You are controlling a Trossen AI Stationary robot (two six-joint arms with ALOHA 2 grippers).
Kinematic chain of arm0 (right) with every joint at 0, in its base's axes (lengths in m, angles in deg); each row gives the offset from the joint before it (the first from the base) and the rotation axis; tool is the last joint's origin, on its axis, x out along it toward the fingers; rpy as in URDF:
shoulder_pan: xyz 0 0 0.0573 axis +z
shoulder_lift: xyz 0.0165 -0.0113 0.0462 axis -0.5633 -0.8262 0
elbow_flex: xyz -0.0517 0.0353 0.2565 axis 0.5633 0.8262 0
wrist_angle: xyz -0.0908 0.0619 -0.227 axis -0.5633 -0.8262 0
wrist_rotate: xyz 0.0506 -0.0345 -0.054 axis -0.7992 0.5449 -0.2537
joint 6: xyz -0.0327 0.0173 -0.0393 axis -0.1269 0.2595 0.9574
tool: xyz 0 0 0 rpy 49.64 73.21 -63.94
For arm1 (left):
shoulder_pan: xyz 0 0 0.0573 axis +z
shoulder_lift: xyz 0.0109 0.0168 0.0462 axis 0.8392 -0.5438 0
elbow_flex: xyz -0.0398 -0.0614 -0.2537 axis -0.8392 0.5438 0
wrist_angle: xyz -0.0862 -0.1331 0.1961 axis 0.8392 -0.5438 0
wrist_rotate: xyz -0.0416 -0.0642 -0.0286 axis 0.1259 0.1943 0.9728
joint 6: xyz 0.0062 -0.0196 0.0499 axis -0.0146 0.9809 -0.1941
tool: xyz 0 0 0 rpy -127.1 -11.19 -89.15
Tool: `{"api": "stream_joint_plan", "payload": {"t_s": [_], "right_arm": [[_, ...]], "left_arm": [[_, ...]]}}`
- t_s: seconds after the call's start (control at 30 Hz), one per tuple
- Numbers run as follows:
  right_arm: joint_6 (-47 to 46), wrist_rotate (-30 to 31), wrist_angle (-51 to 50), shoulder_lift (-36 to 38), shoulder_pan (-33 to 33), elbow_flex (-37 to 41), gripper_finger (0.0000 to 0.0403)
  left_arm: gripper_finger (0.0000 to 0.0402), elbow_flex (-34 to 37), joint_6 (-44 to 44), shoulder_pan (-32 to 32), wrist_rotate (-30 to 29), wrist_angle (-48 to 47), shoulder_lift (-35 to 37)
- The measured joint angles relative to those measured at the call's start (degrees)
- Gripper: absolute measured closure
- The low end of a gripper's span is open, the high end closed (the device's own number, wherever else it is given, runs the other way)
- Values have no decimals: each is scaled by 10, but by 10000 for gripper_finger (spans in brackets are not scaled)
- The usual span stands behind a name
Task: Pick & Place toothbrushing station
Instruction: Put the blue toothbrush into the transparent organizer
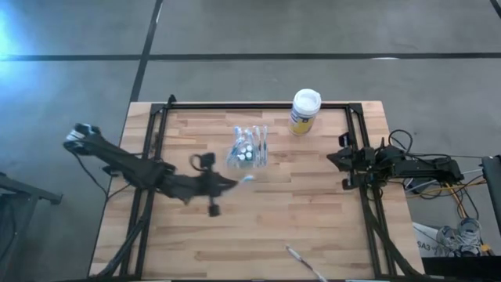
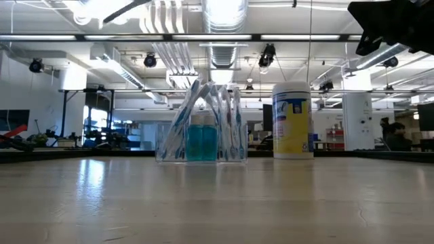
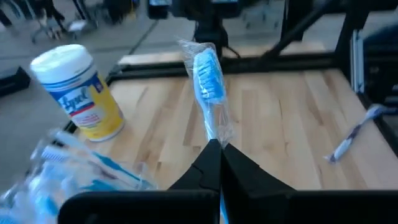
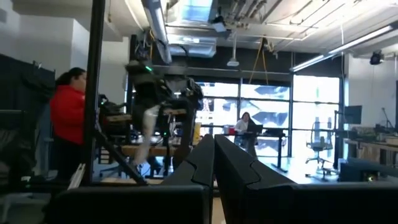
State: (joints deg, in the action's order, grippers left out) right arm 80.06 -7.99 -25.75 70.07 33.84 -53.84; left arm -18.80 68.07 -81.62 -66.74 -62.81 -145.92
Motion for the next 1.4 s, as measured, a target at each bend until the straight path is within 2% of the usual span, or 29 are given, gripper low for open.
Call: {"api": "stream_joint_plan", "payload": {"t_s": [0.07,0.23,0.37,0.5,0.67,0.9,1.13,1.3,1.4], "right_arm": [[-10,0,-1,-4,0,0,394],[-48,-1,-22,-29,0,0,394],[-69,-1,-20,-55,0,0,394],[-83,0,-20,-76,0,0,394],[-83,41,-19,-82,0,0,394],[-111,42,-59,-86,1,0,394],[-123,43,-59,-105,1,0,394],[-122,43,-48,-118,0,0,394],[-119,43,-35,-124,0,0,394]], "left_arm": [[401,86,-9,1,7,69,61],[401,258,-57,0,78,217,198],[401,347,-78,1,94,245,300],[401,402,-115,1,125,246,390],[401,433,-175,1,162,232,473],[401,457,-202,2,179,185,558],[401,465,-220,3,199,169,588],[401,464,-231,3,292,170,593],[401,465,-227,4,281,168,593]]}}
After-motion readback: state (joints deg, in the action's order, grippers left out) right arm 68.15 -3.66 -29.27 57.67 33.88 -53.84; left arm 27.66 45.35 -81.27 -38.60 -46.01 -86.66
